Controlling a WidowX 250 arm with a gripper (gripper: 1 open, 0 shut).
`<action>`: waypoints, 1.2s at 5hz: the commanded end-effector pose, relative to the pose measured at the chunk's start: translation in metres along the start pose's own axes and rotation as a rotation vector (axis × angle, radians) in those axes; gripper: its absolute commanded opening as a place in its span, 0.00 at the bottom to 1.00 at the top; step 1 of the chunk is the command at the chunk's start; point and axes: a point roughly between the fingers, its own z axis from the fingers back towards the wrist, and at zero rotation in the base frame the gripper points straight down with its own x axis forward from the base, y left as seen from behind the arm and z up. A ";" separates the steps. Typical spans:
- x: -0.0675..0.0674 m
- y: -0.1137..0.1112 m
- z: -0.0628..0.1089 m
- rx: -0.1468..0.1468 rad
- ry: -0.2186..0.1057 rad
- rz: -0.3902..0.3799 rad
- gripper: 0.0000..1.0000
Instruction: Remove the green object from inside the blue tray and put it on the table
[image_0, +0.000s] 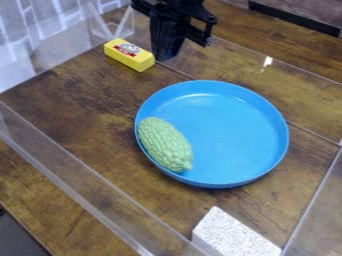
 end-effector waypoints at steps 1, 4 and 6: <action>0.010 -0.001 0.017 0.010 -0.070 -0.005 0.00; 0.007 -0.009 0.010 -0.013 -0.071 0.005 1.00; -0.013 -0.024 -0.002 -0.057 -0.091 0.019 1.00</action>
